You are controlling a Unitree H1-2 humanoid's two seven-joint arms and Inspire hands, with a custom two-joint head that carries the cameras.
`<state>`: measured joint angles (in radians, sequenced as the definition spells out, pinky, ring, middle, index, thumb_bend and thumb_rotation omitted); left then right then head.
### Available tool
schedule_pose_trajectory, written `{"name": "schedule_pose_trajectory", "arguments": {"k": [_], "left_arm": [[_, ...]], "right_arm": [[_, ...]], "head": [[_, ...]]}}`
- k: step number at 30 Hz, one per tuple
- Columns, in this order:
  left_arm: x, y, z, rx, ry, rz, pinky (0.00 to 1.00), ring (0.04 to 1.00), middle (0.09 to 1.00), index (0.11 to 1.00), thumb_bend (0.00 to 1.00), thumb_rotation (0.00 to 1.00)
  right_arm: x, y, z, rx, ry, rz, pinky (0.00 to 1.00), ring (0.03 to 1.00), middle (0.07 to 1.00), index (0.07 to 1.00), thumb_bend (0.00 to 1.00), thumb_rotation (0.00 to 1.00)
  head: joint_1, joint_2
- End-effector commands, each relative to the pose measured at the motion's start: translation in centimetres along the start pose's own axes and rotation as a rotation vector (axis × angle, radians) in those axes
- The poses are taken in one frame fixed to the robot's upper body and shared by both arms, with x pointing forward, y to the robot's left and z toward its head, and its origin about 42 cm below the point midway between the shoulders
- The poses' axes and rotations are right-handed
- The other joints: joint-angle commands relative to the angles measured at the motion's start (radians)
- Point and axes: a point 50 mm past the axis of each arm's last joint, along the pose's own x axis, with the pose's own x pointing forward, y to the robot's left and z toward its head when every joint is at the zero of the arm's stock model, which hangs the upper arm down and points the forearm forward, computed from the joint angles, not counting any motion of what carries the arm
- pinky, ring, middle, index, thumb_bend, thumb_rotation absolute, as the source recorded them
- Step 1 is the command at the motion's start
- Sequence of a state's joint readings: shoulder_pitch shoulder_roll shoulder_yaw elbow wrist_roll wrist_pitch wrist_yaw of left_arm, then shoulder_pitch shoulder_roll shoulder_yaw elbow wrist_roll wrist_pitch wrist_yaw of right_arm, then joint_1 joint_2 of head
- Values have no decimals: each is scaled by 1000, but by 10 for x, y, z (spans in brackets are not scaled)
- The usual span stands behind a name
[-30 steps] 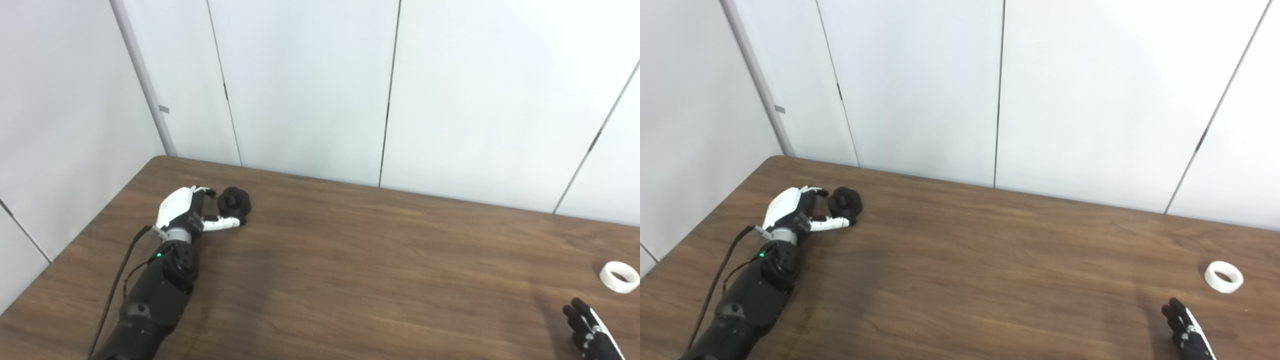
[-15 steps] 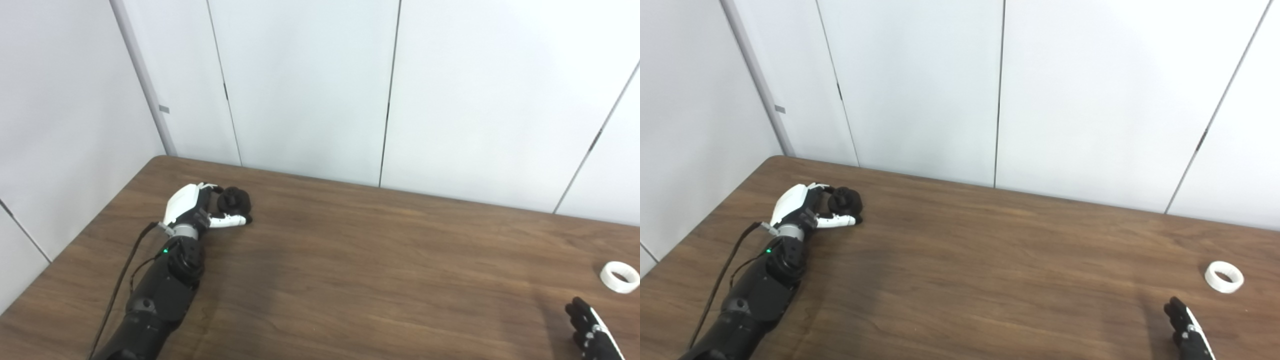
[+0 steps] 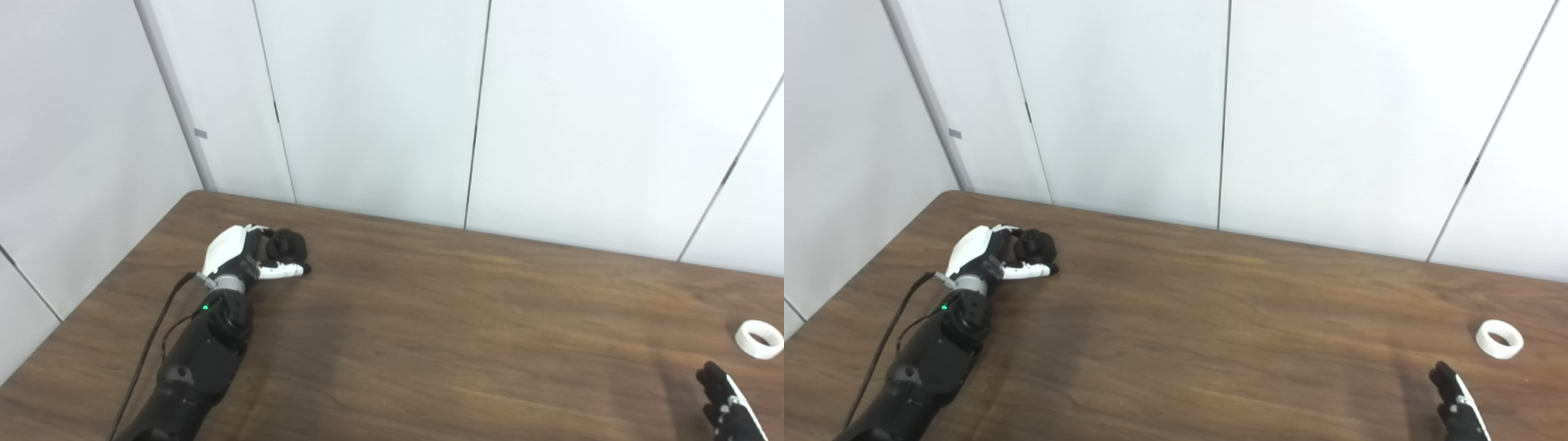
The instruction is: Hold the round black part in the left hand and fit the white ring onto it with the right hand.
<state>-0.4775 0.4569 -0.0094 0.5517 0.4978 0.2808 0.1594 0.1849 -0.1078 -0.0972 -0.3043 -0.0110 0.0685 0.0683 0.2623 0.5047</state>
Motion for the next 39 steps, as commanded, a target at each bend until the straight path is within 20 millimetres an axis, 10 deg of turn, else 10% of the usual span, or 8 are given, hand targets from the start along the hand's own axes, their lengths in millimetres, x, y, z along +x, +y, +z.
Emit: {"name": "schedule_pose_trajectory", "arguments": {"k": [1, 15, 16, 19, 39], "left_arm": [[12, 27, 17, -21, -42, 88, 1000, 1000, 949, 802, 998, 384], [12, 26, 16, -73, -75, 127, 1000, 967, 860, 578, 856, 206], [12, 26, 16, -83, -82, 134, 1000, 957, 846, 525, 661, 125], [11, 23, 15, -117, -99, 155, 1000, 925, 816, 488, 540, 65], [3, 17, 22, -120, -167, 177, 1000, 895, 781, 485, 521, 46]], "right_arm": [[-20, -1, 0, 2, -2, -3, 1000, 984, 939, 948, 752, 1000], [-20, -2, 0, -24, -2, -5, 1000, 974, 932, 942, 733, 1000], [-20, -2, 0, -25, -1, -4, 1000, 973, 932, 943, 733, 1000], [-21, -2, 0, -19, -1, -2, 1000, 973, 934, 944, 728, 1000], [-21, -3, -1, -22, 0, -2, 1000, 966, 927, 941, 724, 1000]], "head": [[1, 0], [2, 1], [2, 1], [-2, 1], [-6, 9]]}}
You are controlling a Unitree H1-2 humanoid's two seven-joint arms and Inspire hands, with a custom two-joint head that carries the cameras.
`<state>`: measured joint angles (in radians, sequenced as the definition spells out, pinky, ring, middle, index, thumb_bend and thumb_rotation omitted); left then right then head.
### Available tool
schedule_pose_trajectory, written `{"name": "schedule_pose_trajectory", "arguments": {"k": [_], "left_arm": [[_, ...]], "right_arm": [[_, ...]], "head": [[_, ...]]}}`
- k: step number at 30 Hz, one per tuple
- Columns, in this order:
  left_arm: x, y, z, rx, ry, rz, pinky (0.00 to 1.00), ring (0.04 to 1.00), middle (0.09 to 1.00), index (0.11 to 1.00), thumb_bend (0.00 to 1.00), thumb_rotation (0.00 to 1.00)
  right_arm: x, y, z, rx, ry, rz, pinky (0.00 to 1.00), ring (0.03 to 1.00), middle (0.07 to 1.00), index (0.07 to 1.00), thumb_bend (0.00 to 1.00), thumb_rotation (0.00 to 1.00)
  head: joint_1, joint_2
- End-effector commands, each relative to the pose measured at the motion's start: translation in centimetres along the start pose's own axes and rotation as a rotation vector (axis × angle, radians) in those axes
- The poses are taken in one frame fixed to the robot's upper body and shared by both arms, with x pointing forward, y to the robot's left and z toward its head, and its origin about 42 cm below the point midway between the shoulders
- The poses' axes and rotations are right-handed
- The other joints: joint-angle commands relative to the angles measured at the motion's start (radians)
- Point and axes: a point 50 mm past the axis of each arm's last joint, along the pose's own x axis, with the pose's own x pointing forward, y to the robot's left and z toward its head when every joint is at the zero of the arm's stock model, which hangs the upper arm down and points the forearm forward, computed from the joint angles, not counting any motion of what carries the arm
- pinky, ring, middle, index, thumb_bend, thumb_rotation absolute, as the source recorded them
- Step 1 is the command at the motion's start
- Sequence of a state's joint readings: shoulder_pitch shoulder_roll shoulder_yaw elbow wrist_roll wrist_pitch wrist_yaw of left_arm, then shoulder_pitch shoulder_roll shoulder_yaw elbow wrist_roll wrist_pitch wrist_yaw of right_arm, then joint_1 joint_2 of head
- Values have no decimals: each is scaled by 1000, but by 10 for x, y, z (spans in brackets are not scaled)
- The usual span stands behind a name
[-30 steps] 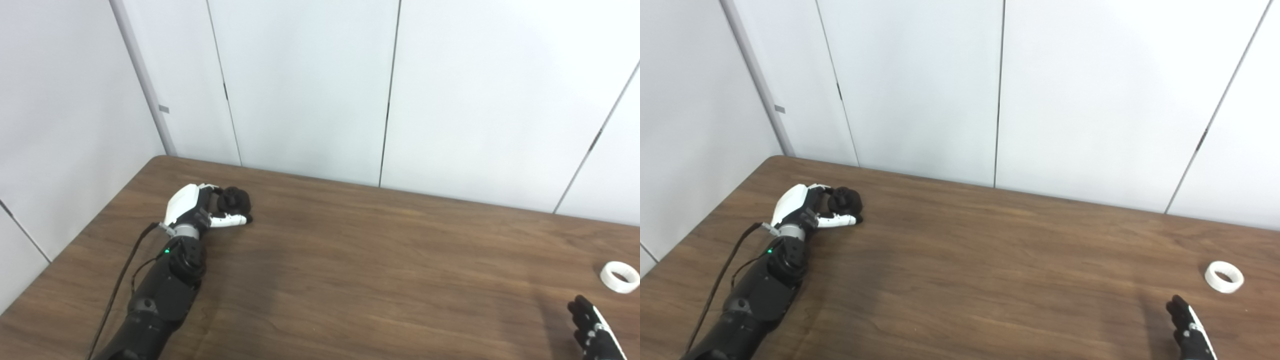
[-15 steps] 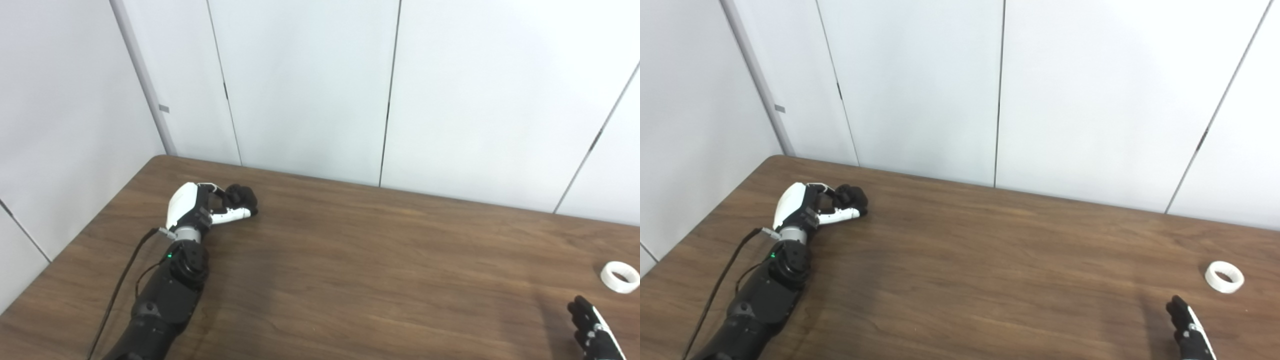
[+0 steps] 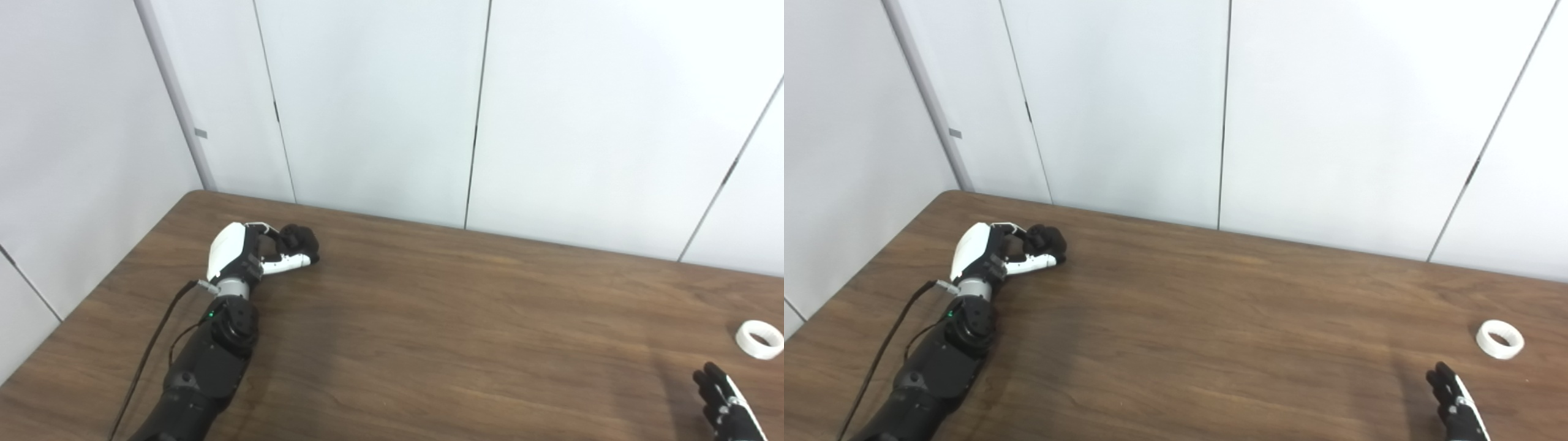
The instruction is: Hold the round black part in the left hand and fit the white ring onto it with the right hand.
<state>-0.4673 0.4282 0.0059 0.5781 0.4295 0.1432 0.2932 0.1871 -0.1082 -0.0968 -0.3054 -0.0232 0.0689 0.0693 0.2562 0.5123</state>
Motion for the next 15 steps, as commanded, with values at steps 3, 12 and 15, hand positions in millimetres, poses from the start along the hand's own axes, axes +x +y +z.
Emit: {"name": "schedule_pose_trajectory", "arguments": {"k": [3, 12, 15], "left_arm": [[5, 24, 26, 3, -123, 73, 1000, 901, 785, 485, 521, 49], [-28, 26, 50, 81, -301, 44, 1000, 898, 780, 486, 523, 52], [-41, 24, 57, 95, -341, 21, 1000, 896, 784, 485, 523, 54]], "right_arm": [[-19, -2, 1, -12, 4, 14, 1000, 994, 951, 959, 733, 1000], [-14, 0, 3, 6, 3, 20, 1000, 1000, 982, 993, 678, 1000], [-13, 3, 6, 2, -1, 15, 1000, 1000, 981, 995, 658, 1000]], "head": [[-11, 7], [-31, 15], [-42, 21]]}}
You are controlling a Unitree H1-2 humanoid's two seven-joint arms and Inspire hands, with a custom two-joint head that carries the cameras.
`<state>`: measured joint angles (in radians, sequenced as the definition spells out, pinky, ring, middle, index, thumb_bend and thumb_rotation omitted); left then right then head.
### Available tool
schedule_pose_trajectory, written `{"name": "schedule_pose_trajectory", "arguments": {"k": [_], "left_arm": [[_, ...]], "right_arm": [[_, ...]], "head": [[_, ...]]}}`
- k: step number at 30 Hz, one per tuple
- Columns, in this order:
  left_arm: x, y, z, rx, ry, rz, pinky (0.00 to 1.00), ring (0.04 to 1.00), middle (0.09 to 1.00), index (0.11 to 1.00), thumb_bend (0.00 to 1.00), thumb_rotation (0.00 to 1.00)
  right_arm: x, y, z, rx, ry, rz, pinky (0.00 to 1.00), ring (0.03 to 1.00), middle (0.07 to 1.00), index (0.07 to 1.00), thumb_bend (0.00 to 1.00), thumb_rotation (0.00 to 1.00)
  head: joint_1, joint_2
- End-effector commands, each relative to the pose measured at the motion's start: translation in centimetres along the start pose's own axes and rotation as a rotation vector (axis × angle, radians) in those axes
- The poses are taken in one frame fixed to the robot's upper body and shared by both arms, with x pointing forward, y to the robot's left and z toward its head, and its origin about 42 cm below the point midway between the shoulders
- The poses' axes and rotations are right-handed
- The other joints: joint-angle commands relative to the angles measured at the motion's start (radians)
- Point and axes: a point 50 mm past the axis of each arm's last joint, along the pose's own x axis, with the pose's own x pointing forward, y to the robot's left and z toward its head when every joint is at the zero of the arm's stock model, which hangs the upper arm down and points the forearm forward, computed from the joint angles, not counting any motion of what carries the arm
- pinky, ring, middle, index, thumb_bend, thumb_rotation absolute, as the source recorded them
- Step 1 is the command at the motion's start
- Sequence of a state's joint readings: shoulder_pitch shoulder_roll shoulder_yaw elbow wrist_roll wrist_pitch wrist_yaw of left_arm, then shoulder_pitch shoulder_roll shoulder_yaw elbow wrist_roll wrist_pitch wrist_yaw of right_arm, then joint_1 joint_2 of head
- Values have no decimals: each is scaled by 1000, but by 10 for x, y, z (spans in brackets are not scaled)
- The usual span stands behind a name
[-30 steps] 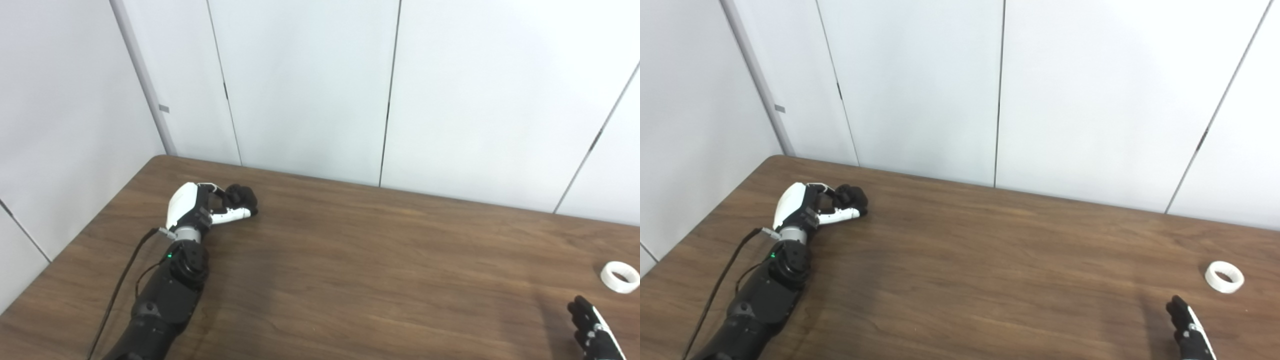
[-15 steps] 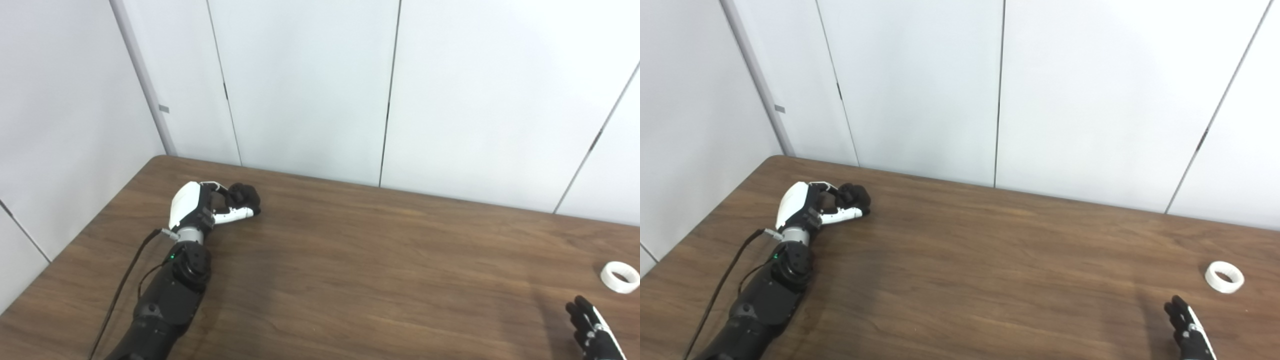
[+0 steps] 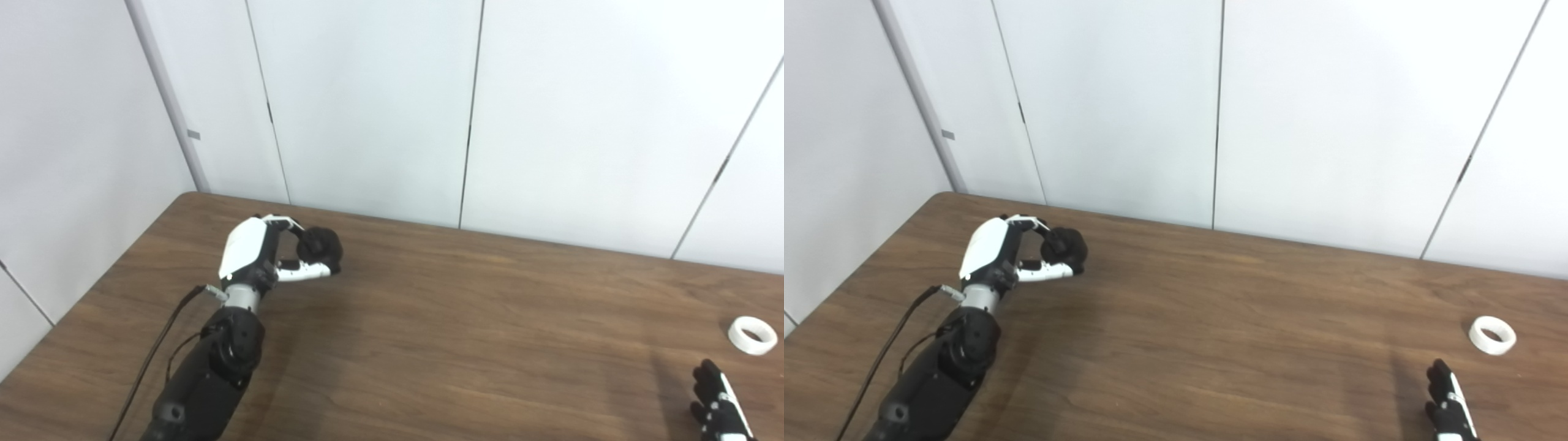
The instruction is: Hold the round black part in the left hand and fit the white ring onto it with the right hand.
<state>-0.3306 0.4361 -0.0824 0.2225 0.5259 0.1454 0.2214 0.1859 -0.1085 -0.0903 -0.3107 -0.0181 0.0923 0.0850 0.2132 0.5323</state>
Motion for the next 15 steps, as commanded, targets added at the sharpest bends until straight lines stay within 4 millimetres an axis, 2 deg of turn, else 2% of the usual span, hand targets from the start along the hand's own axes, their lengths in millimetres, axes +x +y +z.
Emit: {"name": "schedule_pose_trajectory", "arguments": {"k": [1, 15], "left_arm": [[4, 20, 18, 28, -89, 46, 1000, 896, 785, 485, 523, 54], [-66, 7, 74, 24, -322, -91, 1000, 911, 797, 483, 524, 55]], "right_arm": [[-13, 1, 7, -7, -17, -7, 1000, 1000, 981, 996, 655, 1000], [-8, 15, 15, -20, -27, -16, 1000, 1000, 967, 973, 483, 1000]], "head": [[-2, 4], [-71, 36]]}}
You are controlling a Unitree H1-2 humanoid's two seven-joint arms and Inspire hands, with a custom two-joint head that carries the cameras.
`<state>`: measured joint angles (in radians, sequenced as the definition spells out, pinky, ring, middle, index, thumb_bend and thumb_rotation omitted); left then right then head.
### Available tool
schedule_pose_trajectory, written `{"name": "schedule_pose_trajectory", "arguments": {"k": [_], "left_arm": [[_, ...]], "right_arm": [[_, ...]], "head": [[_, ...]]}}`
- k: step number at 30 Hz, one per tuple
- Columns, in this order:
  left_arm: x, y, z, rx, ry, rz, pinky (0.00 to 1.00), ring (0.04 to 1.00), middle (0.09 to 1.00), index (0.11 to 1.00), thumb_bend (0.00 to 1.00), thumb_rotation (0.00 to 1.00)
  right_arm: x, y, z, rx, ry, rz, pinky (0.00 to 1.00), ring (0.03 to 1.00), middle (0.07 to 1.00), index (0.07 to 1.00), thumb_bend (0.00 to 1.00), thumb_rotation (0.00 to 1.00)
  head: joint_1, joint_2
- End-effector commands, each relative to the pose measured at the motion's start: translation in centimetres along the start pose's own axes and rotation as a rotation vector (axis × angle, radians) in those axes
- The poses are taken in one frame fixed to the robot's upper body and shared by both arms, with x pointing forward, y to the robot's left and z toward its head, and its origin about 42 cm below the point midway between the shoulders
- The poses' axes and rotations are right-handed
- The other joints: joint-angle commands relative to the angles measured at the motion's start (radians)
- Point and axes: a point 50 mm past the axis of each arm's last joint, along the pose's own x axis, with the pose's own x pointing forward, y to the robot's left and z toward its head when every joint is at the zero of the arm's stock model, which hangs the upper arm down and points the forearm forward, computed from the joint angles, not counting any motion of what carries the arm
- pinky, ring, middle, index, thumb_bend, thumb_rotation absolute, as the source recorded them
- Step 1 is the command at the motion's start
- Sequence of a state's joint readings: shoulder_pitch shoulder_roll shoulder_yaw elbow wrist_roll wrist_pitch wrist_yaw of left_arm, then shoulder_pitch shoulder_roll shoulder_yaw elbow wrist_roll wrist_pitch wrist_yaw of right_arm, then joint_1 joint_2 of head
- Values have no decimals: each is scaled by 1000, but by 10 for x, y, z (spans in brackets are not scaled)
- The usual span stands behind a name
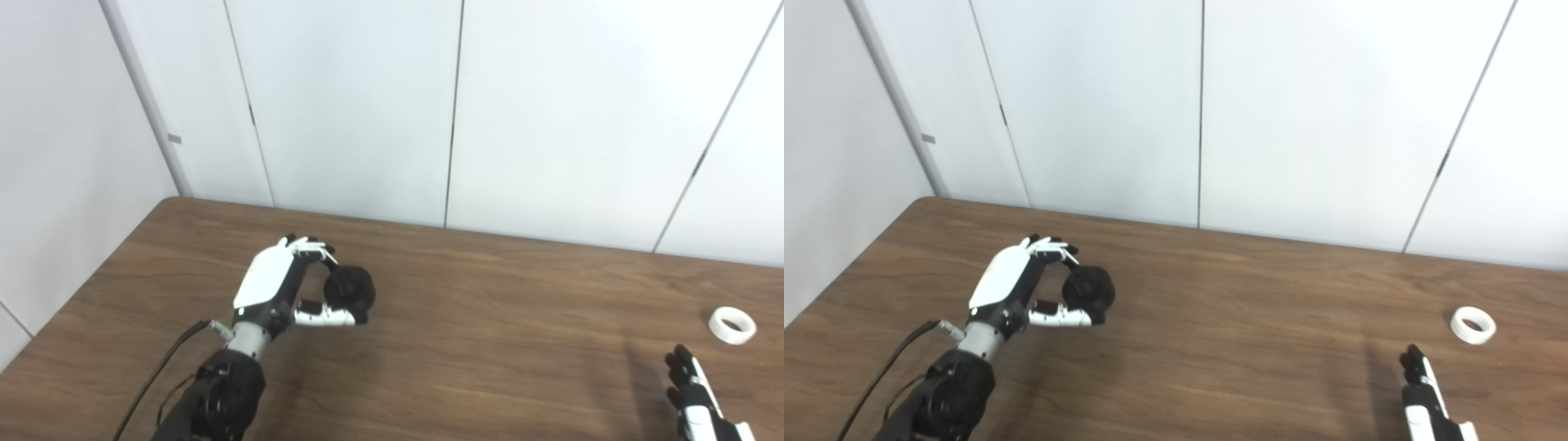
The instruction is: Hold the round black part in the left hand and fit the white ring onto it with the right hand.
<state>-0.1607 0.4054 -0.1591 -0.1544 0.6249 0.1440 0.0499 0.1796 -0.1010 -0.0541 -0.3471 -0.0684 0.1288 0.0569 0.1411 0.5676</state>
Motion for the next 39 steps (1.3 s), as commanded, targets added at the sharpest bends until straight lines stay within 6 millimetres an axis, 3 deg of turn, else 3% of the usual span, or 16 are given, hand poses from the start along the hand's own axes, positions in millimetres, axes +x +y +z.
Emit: {"name": "schedule_pose_trajectory", "arguments": {"k": [1, 7, 17, 28, 39], "left_arm": [[1, 10, 22, 29, -95, 27, 1000, 911, 799, 483, 525, 56], [-19, -11, 51, 49, -212, -59, 1000, 935, 810, 483, 525, 58], [-46, -42, 77, 58, -285, -167, 1000, 947, 809, 483, 525, 57], [-59, -58, 87, 90, -338, -221, 1000, 947, 811, 483, 525, 58], [-69, -73, 85, 138, -372, -263, 1000, 930, 802, 483, 525, 58]], "right_arm": [[-10, 5, 7, 9, -21, -13, 1000, 1000, 968, 974, 475, 1000], [-7, 10, 9, -9, -27, -17, 1000, 1000, 964, 968, 488, 1000], [-1, 15, 15, -26, -51, -37, 1000, 977, 930, 942, 573, 1000], [4, 23, 29, -29, -61, -51, 1000, 959, 917, 931, 594, 1000], [11, 25, 40, -32, -62, -53, 1000, 960, 912, 931, 637, 1000]], "head": [[-10, 5], [-48, 31], [-114, 91], [-169, 160], [-212, 208]]}}
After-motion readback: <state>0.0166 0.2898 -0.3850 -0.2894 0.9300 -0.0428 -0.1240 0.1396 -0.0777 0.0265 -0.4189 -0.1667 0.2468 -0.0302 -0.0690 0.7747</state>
